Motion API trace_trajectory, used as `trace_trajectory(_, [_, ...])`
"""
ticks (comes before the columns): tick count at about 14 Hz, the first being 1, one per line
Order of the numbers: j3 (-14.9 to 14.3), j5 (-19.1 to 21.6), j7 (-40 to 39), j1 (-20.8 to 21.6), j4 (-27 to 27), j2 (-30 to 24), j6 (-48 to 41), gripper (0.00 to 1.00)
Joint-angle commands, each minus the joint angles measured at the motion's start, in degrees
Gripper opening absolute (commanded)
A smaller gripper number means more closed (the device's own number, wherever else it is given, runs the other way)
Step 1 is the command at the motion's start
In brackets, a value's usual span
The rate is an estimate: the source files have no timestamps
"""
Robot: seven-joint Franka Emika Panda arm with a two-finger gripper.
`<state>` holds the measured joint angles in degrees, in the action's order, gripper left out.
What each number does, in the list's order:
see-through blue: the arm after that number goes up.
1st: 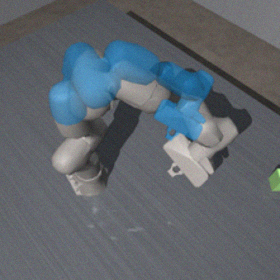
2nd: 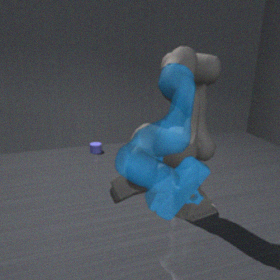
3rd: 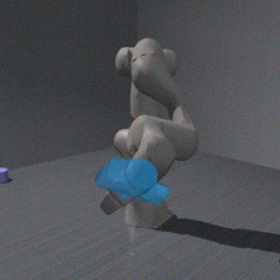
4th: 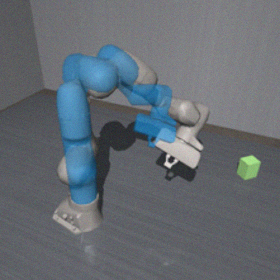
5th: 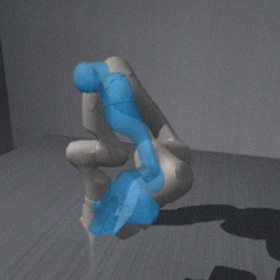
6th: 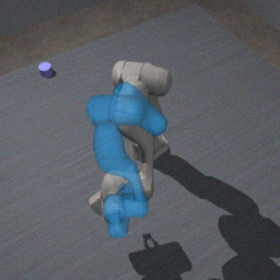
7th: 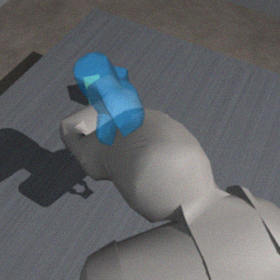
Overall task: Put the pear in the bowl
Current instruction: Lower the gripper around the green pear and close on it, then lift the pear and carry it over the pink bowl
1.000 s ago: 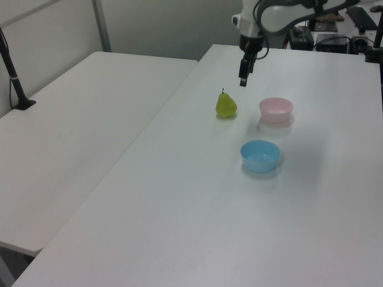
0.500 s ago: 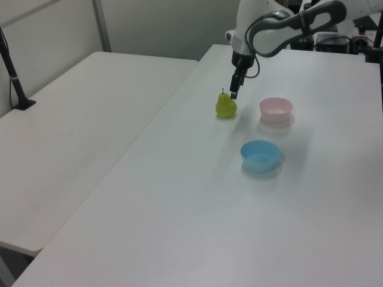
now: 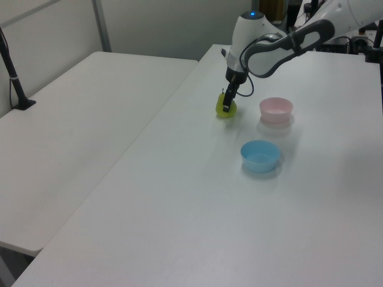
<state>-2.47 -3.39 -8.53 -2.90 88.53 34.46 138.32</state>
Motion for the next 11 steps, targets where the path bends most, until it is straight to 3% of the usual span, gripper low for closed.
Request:
trace_trajectory(1, [-0.25, -0.57, -1.14, 0.26, -1.08, 0.79, 0.98, 0.71])
trace_trajectory(3, [-0.25, -0.66, -1.14, 0.26, -0.99, 0.7, 0.98, 0.44])
trace_trajectory(4, [-0.25, -0.66, -1.14, 0.18, -1.08, 0.61, 0.98, 0.37])
trace_trajectory(7, [-0.25, -0.57, -0.88, 0.18, -0.46, -1.58, 0.64, 0.35])
trace_trajectory(11, [-0.25, -0.48, -0.44, 0.09, 4.36, -7.64, 0.19, 0.35])
